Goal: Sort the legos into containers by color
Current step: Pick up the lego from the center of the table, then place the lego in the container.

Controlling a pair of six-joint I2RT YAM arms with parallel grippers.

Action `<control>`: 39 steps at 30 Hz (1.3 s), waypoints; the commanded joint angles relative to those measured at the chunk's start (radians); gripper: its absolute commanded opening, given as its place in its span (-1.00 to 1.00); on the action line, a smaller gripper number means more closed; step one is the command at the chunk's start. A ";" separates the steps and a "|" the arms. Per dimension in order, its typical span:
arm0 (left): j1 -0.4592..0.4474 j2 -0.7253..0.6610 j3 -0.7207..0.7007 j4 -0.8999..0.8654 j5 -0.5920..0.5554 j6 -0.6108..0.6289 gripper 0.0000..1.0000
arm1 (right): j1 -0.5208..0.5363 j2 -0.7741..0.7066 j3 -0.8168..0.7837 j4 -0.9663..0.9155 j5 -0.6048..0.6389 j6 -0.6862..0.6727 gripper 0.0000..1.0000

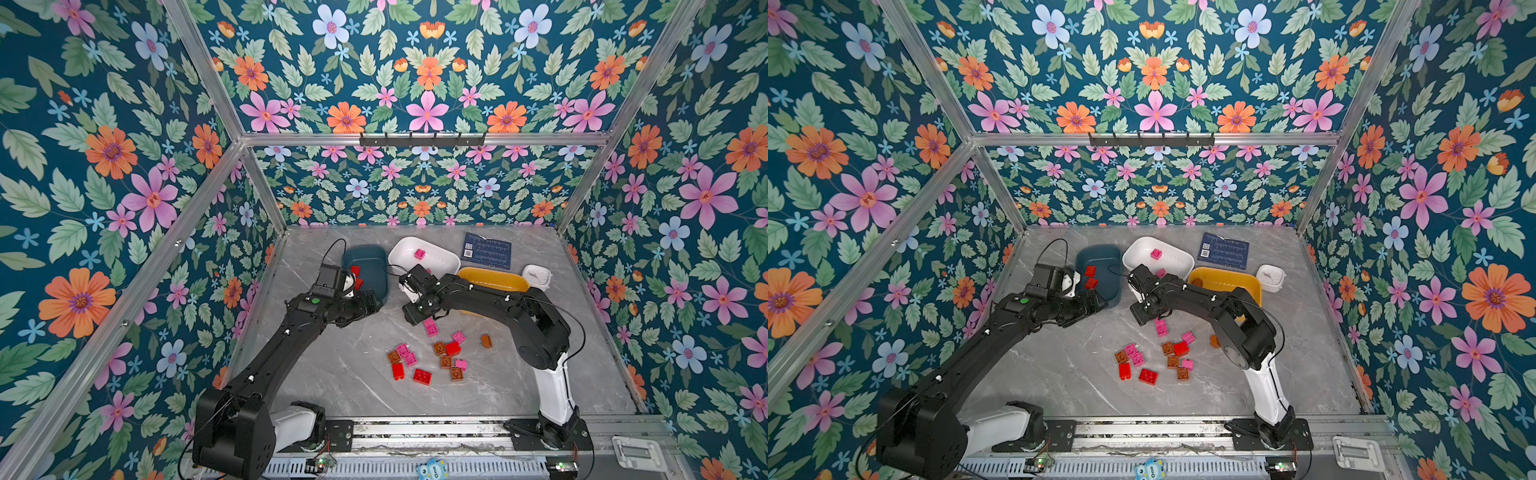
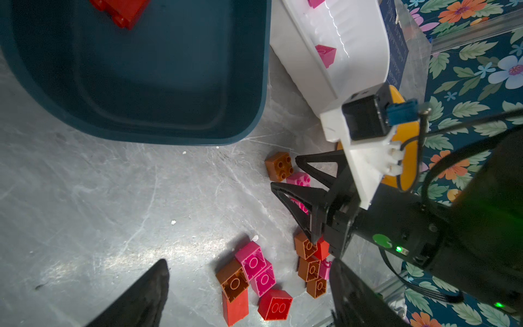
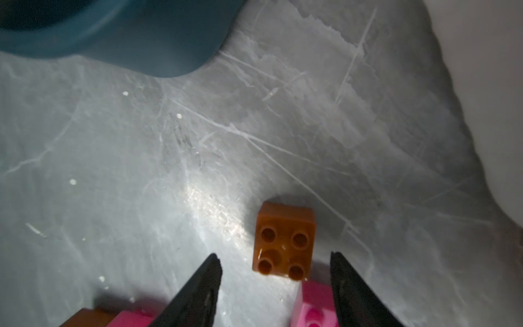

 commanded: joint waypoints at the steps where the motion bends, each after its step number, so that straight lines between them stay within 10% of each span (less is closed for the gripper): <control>1: 0.003 -0.006 -0.007 0.010 0.002 0.003 0.78 | 0.005 0.018 0.017 -0.026 0.055 -0.044 0.11; 21: 0.007 0.002 0.011 0.022 0.028 -0.001 0.78 | -0.015 -0.119 0.006 -0.070 0.061 -0.027 -0.49; 30: 0.006 0.016 0.023 0.065 0.072 -0.009 0.78 | -0.256 -0.384 -0.092 -0.202 -0.024 -0.069 -0.60; 39: 0.007 0.028 0.021 0.086 0.077 -0.011 0.78 | -0.437 -0.346 -0.141 -0.180 -0.150 -0.166 -0.56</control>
